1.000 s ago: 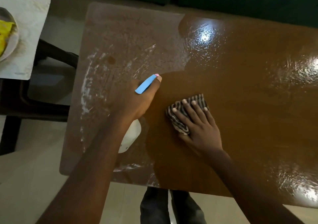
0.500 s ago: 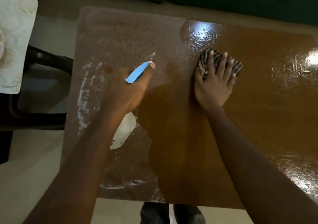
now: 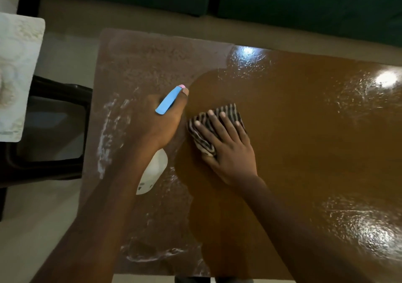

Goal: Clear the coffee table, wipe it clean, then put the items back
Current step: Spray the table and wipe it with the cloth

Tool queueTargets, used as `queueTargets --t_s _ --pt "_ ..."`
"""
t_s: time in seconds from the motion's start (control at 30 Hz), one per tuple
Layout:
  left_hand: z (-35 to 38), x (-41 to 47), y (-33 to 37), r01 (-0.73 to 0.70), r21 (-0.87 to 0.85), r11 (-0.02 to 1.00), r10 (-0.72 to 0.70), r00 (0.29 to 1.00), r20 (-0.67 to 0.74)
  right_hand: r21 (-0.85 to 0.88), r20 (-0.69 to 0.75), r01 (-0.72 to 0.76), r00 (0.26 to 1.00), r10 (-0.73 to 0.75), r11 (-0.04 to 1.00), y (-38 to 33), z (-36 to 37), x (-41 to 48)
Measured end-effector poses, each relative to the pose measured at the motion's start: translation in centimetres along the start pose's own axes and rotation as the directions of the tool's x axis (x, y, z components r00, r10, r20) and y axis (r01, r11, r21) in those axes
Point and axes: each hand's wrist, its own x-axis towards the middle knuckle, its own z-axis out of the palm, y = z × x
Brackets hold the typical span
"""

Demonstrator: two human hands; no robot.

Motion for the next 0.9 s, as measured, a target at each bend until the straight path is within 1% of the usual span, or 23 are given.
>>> queueTargets --t_s 0.13,0.17,0.23,0.3,0.4,0.6,0.67,0.73,0.8,0.9 --pt "0.5 1.7 1.1 -0.071 0.036 0.997 0.070 0.997 0.030 0.025 -0.047 -0.205 0.977 0.206 0.978 3.4 -0.4 -1.8" --pt "0.6 2.1 1.3 -0.073 0.042 0.996 0.071 0.997 0.043 0.038 -0.051 -0.251 0.966 0.252 0.967 4.1 -0.7 -1.6" --pt "0.9 3.1 1.6 -0.029 0.042 0.999 0.026 0.997 0.071 0.055 -0.058 -0.325 0.943 0.328 0.944 5.4 -1.3 -0.7" --pt "0.9 3.8 1.8 0.030 0.047 0.998 -0.034 0.996 0.087 0.072 -0.080 -0.375 0.922 0.380 0.924 6.7 -1.9 0.8" --pt "0.4 4.5 1.7 0.065 0.031 0.997 -0.067 0.994 0.084 0.106 -0.106 -0.445 0.884 0.455 0.889 8.1 -2.9 4.0" --pt "-0.9 3.8 1.4 0.072 -0.027 0.997 -0.072 0.997 -0.014 0.132 -0.134 -0.508 0.842 0.523 0.851 7.2 -4.6 12.2" --pt "-1.5 3.1 1.3 0.058 -0.066 0.996 -0.063 0.995 -0.073 0.151 -0.120 -0.493 0.851 0.511 0.857 5.7 -4.9 14.9" --pt "-1.8 2.4 1.2 0.020 -0.092 0.996 -0.033 0.990 -0.139 0.147 -0.122 -0.427 0.888 0.444 0.892 3.4 -5.1 17.3" --pt "-2.1 1.7 1.0 -0.030 -0.099 0.995 0.009 0.980 -0.200 0.137 -0.119 -0.309 0.938 0.325 0.941 0.9 -4.9 18.7" --pt "-2.3 1.1 0.5 -0.052 -0.107 0.993 0.025 0.970 -0.244 0.100 -0.075 -0.090 0.992 0.098 0.991 -1.7 -4.2 17.8"
